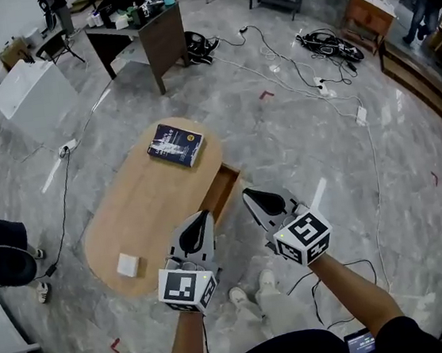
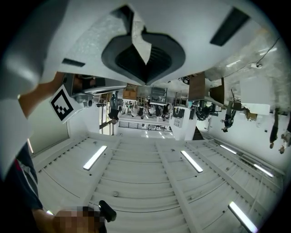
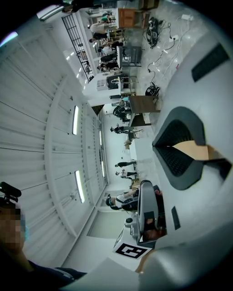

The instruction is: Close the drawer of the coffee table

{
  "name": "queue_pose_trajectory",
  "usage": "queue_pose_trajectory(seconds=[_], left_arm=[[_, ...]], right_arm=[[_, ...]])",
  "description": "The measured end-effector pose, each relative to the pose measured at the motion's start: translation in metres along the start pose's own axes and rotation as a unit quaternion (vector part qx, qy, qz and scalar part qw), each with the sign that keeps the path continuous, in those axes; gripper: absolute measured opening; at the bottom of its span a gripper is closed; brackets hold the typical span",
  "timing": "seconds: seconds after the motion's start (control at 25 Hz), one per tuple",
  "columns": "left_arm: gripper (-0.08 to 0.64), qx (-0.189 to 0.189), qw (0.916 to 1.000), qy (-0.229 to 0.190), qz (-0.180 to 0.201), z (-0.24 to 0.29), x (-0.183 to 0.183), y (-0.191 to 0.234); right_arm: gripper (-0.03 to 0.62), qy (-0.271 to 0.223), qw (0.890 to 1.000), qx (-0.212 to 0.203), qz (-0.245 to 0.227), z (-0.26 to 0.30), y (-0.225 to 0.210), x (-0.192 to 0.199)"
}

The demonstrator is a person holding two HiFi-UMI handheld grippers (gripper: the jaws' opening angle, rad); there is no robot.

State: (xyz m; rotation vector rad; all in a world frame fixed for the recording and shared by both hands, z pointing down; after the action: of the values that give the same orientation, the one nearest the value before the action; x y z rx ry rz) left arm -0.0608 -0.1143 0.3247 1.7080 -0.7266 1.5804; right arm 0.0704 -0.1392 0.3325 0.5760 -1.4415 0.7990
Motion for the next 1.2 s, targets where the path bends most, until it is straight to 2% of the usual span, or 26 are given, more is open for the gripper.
queue_pose_trajectory(seconds=[0.64, 1.2], left_arm=[[0.002, 0.001, 0.9996, 0.024, -0.013, 0.016, 0.079, 0.026], [0.002, -0.007, 0.9991, 0.033, -0.025, 0.017, 0.129, 0.042]], right_arm=[[0.012, 0.031, 0.999, -0.001, 0.017, 0.035, -0.027, 0.082], [0.012, 0.049, 0.999, -0.005, 0.02, 0.057, -0.036, 0.132]])
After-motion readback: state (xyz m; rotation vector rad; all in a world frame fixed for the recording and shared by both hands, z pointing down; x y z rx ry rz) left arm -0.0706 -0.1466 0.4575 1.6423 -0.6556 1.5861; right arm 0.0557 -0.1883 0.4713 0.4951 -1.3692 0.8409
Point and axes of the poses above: the fingertips, and each gripper's own axes: z forward along the fingers, y to its left, x out of its underside, the point moved 4 cm from there along -z, backward along the fingers, and after that the axes turned 9 degrees about -y, right-handed, at the moved point
